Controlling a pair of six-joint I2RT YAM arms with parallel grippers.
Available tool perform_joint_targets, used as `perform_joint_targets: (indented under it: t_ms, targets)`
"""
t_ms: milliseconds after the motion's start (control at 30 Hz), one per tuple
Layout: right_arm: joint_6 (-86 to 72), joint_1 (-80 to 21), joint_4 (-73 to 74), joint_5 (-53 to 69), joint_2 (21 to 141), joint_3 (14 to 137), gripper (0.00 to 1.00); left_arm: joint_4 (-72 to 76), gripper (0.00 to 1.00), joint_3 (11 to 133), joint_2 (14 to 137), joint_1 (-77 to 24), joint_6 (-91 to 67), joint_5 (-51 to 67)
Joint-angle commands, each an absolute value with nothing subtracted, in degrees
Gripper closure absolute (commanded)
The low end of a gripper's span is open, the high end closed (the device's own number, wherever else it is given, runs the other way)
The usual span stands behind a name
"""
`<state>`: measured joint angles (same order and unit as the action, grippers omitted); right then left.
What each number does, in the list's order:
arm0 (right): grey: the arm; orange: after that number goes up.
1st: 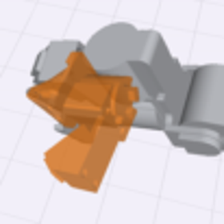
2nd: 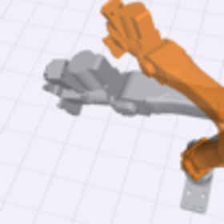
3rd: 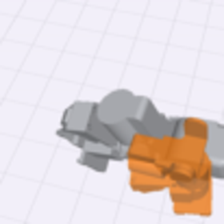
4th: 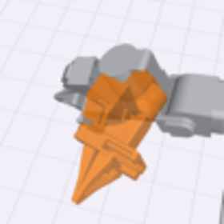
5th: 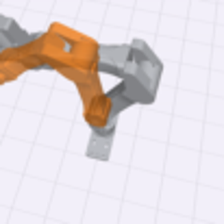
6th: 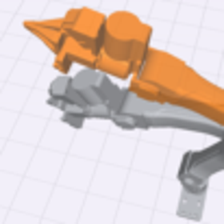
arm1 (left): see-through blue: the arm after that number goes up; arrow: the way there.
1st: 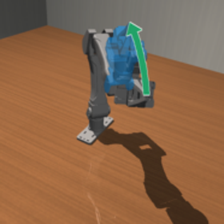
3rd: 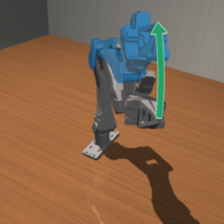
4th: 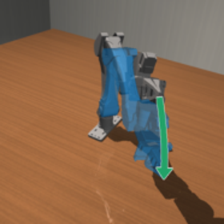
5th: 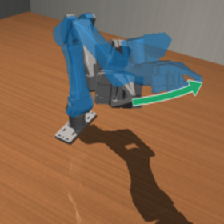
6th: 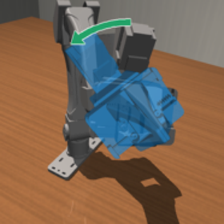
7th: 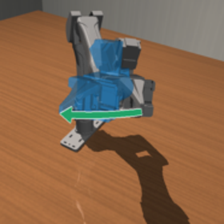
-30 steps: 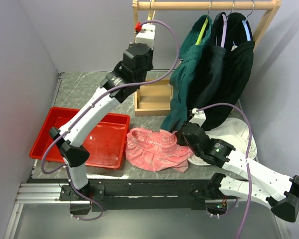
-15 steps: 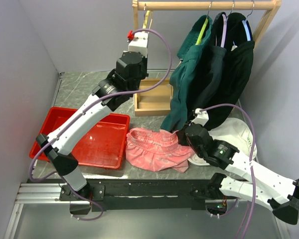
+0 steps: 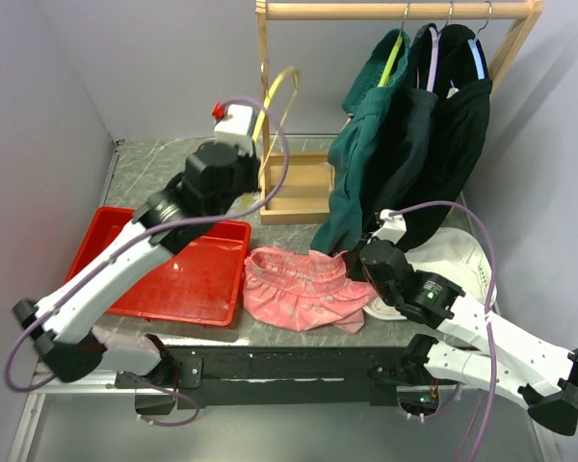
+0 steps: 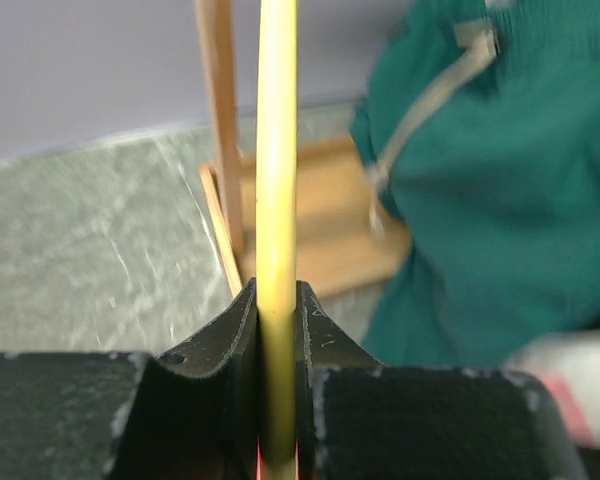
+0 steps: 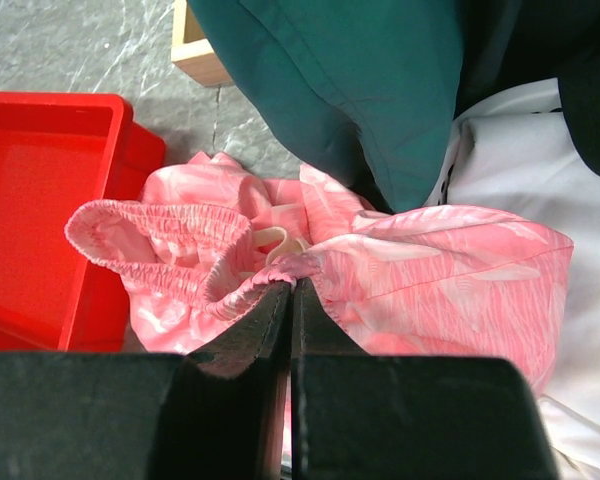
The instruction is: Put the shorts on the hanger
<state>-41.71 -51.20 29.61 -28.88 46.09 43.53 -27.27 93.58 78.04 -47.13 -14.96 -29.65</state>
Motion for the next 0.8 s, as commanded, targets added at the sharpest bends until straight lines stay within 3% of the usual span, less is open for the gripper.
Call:
perform_joint_targets:
  t_ms: [0, 267, 533, 767]
  targets:
    - [-41.92, -50.98, 28.74, -31.20, 45.09, 43.33, 1.00, -26.71, 0.99, 86.32, 67.88, -47.46, -14.68, -18.91]
    - [-41.57, -50.89, 30.06, -34.53, 44.56, 42.19, 1.00, -33.56, 0.99, 70.06, 48.63, -47.55, -13.62, -9.16]
    - [-40.26, -45.18, 31.73, -34.19, 46.06, 42.36, 1.00, -45.52, 0.99, 66.80, 41.93, -47.55, -13.27, 5.07]
    - [-37.00, -39.12, 31.46, -31.38, 46.05, 43.68, 1.00, -48.95, 0.99, 67.94, 37.80, -48.07, -14.33, 9.66]
